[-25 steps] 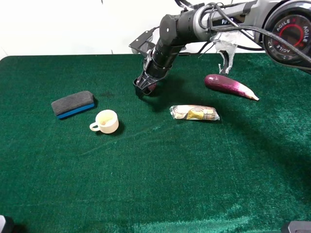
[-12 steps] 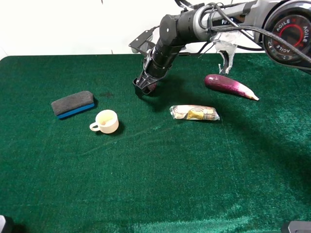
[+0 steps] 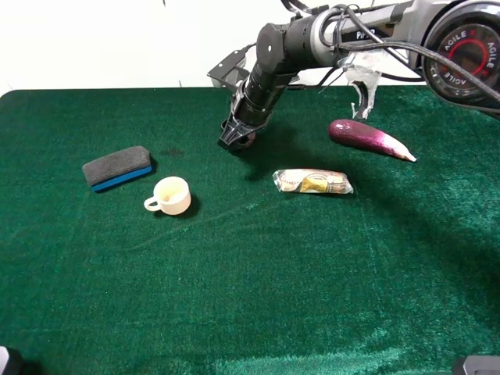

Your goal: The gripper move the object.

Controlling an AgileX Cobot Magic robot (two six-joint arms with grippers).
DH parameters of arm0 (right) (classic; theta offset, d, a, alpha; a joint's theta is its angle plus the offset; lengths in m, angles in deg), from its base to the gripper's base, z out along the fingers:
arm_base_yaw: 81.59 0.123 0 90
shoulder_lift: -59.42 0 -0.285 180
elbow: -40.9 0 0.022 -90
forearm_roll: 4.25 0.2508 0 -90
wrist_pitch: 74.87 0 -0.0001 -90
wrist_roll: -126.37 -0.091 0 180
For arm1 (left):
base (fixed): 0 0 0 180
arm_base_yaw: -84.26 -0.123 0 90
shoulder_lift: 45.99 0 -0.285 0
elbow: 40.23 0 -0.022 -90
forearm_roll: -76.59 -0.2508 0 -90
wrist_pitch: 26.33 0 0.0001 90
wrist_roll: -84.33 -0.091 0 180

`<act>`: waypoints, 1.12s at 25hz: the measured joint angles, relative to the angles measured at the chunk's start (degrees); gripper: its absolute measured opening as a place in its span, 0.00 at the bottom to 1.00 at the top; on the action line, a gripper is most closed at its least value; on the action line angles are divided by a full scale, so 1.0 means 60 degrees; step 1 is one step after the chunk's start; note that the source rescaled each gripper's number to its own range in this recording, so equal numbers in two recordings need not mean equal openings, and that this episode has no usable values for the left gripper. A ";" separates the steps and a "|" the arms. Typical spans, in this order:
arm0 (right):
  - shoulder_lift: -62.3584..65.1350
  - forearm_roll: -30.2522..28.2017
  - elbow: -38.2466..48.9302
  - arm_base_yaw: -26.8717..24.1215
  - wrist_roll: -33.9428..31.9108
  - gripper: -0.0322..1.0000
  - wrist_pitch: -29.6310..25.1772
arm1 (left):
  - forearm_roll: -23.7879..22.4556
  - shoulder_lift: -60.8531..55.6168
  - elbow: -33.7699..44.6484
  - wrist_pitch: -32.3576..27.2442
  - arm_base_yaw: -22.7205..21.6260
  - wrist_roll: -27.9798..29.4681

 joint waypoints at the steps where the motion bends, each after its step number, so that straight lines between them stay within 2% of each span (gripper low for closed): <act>1: 0.0000 0.0000 0.0000 0.0000 0.0000 0.03 -0.0043 | 0.0000 0.0000 0.0000 0.0000 0.0000 0.0000; 16: 0.0074 0.0031 0.0000 0.0000 0.0000 0.03 -0.0223 | 0.0000 0.0000 0.0000 0.0000 0.0000 0.0000; 25: 0.1468 -0.0267 0.0019 0.0000 -0.0208 0.03 -0.1027 | 0.0000 0.0000 0.0000 0.0000 0.0000 0.0000; 28: 0.2159 -0.0277 0.0471 0.0000 -0.0289 0.03 -0.1082 | 0.0000 0.0000 0.0000 0.0000 0.0000 0.0000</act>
